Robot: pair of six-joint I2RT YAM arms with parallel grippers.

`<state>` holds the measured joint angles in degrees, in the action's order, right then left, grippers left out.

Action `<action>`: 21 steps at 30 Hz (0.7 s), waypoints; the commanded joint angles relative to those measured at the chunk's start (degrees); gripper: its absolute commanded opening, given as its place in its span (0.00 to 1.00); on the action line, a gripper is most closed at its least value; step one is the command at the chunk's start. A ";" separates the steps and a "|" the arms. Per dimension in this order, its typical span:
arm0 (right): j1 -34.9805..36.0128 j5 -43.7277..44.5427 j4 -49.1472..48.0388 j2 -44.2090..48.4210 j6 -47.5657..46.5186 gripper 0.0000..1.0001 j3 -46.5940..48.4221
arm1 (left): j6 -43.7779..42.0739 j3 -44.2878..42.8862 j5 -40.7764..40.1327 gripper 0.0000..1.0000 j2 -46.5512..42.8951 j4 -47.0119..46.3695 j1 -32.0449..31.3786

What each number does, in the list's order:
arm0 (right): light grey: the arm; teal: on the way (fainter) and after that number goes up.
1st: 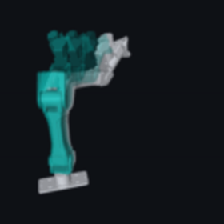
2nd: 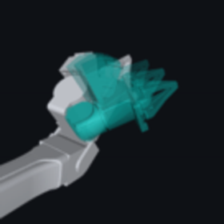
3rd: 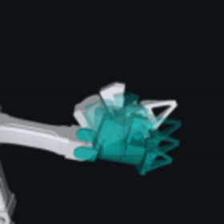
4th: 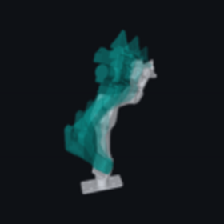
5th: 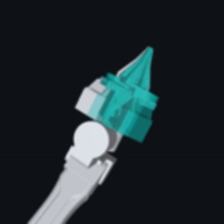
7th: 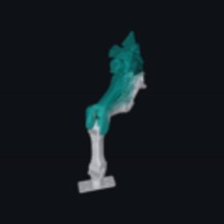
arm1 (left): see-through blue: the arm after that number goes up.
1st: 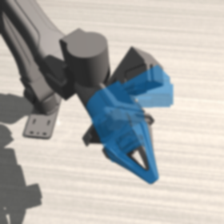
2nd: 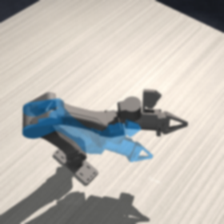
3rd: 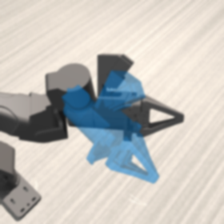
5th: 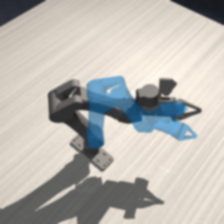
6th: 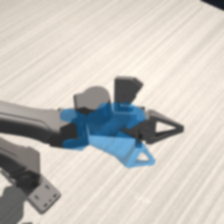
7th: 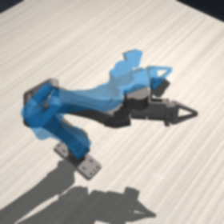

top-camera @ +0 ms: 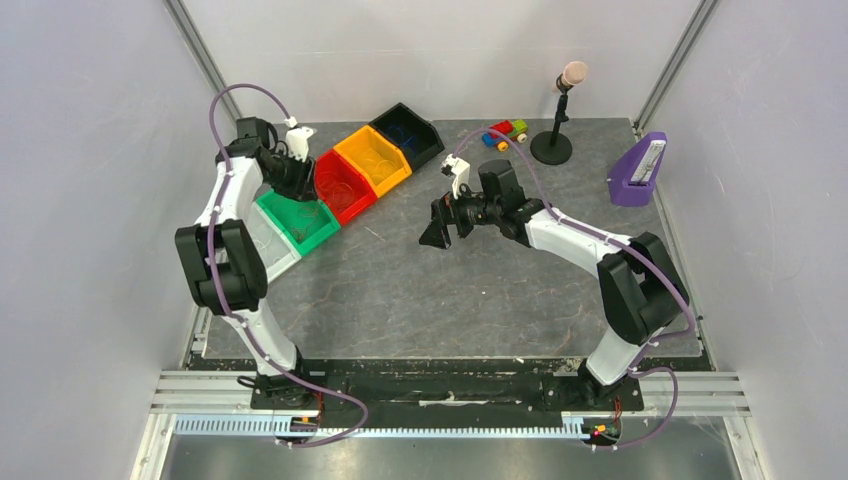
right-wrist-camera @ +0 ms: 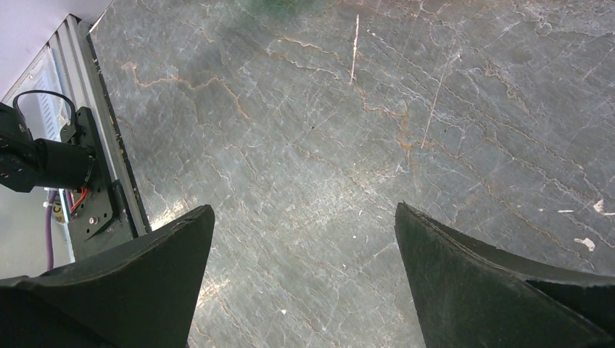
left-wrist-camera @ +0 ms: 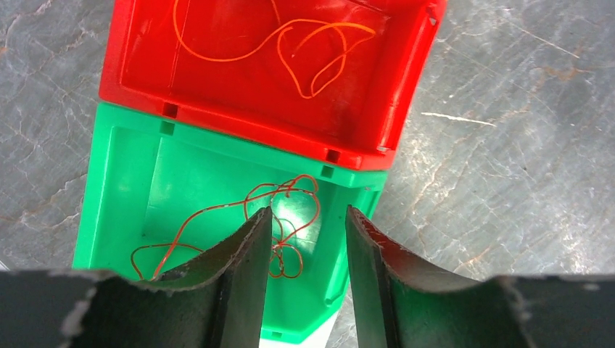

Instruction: Untangle the cables

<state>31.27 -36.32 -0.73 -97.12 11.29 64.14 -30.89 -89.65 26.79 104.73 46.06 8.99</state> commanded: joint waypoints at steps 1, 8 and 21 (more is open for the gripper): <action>-0.24 -1.30 -0.89 1.25 -0.12 0.98 0.17 | 3.52 -3.29 -2.43 0.48 2.10 -3.55 0.06; -0.24 -1.21 -1.03 0.79 0.15 0.98 0.43 | 5.71 -5.06 -1.41 0.45 4.50 -4.79 -0.05; -0.25 -0.95 -1.01 -0.06 0.64 0.98 0.94 | 5.04 -4.16 -1.65 0.19 5.12 -4.75 -0.30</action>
<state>31.27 -36.42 -0.73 -97.14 11.38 64.14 -27.18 -92.36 25.36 110.00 42.89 8.88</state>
